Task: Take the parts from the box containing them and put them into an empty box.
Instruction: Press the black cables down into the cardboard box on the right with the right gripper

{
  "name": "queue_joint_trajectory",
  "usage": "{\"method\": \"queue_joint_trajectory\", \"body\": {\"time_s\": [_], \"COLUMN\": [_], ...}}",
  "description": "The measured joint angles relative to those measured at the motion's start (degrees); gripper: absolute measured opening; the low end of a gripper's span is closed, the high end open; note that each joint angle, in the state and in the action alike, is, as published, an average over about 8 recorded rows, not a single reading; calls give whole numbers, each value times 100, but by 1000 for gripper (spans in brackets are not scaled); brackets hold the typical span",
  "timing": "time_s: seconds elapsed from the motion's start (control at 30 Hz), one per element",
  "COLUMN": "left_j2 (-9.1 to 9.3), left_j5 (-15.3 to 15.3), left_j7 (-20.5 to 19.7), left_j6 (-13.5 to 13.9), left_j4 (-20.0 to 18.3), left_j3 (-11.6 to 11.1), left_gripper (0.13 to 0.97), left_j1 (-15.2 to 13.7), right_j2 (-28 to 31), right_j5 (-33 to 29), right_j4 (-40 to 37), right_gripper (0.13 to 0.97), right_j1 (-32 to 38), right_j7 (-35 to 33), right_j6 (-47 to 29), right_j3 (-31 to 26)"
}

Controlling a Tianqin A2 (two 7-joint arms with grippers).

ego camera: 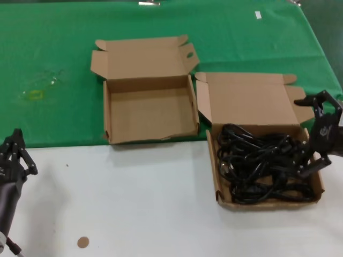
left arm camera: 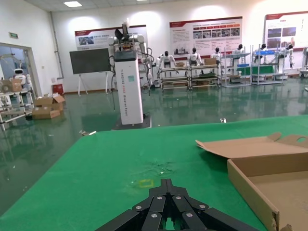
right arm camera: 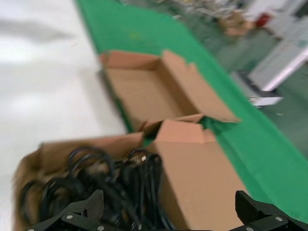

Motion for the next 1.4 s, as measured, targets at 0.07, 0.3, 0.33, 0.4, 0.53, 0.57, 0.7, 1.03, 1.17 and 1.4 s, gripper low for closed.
{"method": "queue_joint_trajectory", "body": {"time_s": [0.07,0.3,0.33,0.4,0.53,0.57,0.7,1.03,1.17,1.4], "left_j2": [0,0,0,0,0,0,0,0,0,0], "left_j5": [0,0,0,0,0,0,0,1,1,1], "left_j7": [0,0,0,0,0,0,-1,-2,-2,-2], "left_j6": [0,0,0,0,0,0,0,0,0,0], "left_j4": [0,0,0,0,0,0,0,0,0,0], "left_j3": [0,0,0,0,0,0,0,0,0,0], "left_gripper": [144,144,144,144,144,144,144,144,144,144], "left_j1": [0,0,0,0,0,0,0,0,0,0], "right_j2": [59,-20,-59,-148,-357,-417,-659,-1172,-1329,-1536], "right_j5": [-107,-463,-512,-609,-809,-865,-1089,-1533,-1653,-1836], "right_j4": [-67,-481,-560,-730,-1091,-1187,-1543,-2154,-2308,-2541], "right_gripper": [966,966,966,966,965,965,964,927,906,793], "right_j1": [220,1068,1184,1407,1808,1905,2241,2709,2798,2934], "right_j7": [-116,-710,-818,-1039,-1431,-1516,-1772,-2083,-2146,-2235], "right_j6": [-352,-1435,-1565,-1798,-2165,-2239,-2460,-2675,-2688,-2671], "right_j3": [-88,-414,-461,-553,-731,-777,-950,-1271,-1351,-1450]}}
